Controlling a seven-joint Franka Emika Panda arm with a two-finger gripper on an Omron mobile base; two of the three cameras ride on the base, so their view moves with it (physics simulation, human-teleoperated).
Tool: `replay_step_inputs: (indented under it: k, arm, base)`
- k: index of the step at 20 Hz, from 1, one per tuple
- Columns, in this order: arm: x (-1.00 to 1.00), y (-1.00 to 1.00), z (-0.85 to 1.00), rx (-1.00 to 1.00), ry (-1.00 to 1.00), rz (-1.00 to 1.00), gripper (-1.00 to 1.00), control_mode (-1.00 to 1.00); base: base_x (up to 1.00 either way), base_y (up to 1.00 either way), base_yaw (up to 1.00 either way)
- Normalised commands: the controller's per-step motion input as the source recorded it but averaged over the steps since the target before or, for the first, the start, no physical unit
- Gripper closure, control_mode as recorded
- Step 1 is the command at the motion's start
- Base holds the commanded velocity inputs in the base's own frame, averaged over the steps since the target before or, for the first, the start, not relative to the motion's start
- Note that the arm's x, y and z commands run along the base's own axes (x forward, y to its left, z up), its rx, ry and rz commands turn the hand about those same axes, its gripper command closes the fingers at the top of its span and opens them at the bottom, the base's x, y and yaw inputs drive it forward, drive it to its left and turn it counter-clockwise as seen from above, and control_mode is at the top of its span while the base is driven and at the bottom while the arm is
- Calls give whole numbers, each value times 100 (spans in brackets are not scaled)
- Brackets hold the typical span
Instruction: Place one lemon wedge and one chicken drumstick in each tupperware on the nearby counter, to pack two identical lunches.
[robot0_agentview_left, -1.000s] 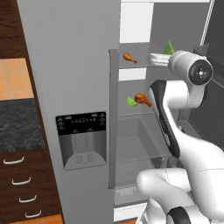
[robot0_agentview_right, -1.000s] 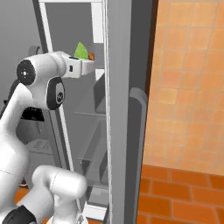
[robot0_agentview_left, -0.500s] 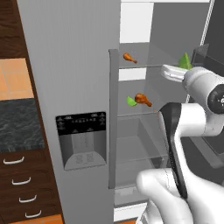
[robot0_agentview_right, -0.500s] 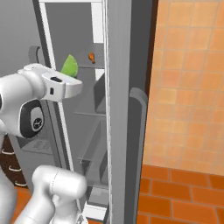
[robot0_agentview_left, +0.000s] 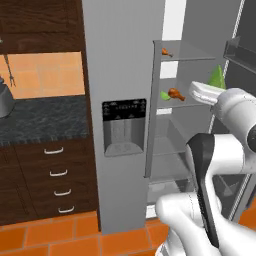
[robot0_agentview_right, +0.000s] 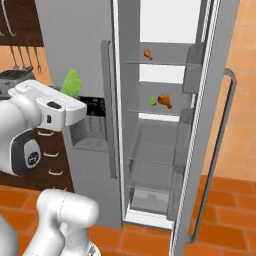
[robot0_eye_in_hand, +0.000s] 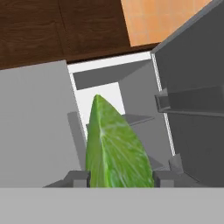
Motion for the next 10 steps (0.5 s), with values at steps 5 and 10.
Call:
replay_step_inputs:
  k: [5, 10]
  arm:
    - [0, 0, 0, 0, 0, 0, 100, 100]
    - [0, 0, 0, 0, 0, 0, 100, 100]
  base:
    - [-70, 100, 13]
    - [23, 100, 13]
